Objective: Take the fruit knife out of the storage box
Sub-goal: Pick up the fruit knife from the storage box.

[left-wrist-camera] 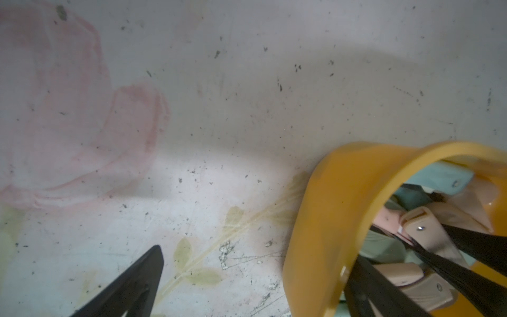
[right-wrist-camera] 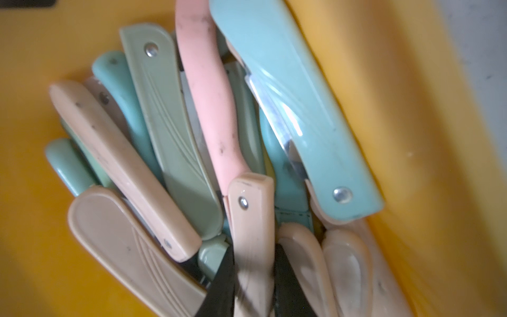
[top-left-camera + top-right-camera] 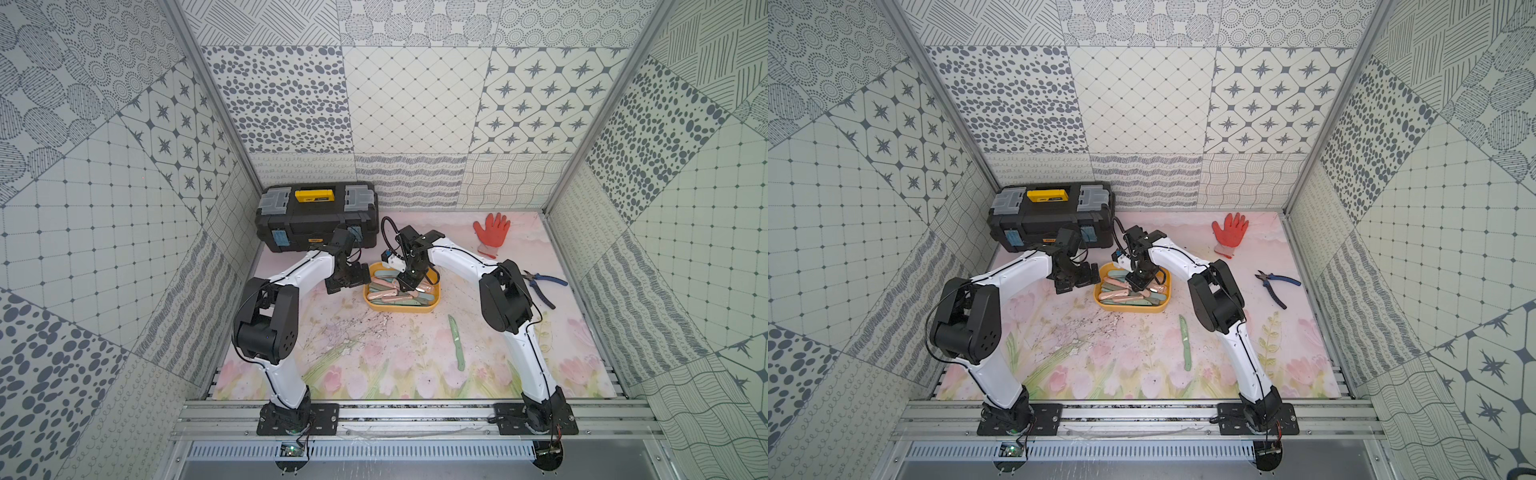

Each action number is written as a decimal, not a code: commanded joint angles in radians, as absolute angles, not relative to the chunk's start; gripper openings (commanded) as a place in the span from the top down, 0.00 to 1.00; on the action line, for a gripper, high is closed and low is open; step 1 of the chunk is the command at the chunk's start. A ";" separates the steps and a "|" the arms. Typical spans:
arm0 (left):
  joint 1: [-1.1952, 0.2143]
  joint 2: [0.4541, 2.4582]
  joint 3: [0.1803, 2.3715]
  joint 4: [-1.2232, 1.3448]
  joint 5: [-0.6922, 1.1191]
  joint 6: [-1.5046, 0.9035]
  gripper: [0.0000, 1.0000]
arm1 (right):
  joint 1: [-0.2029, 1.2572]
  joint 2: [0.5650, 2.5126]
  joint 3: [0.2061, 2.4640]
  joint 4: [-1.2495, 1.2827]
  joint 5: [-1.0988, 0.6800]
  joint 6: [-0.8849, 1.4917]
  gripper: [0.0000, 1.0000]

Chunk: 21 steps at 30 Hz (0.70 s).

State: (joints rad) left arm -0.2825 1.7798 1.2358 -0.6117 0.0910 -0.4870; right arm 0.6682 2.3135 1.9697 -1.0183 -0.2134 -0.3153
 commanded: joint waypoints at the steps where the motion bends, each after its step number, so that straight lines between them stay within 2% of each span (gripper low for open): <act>1: -0.284 1.789 1.232 -0.630 0.061 -0.490 0.02 | 0.677 2.280 1.962 -0.996 -0.205 -0.298 0.85; 21: -0.285 1.786 1.230 -0.629 0.058 -0.489 0.02 | 0.648 2.162 1.946 -0.957 -0.275 -0.231 0.87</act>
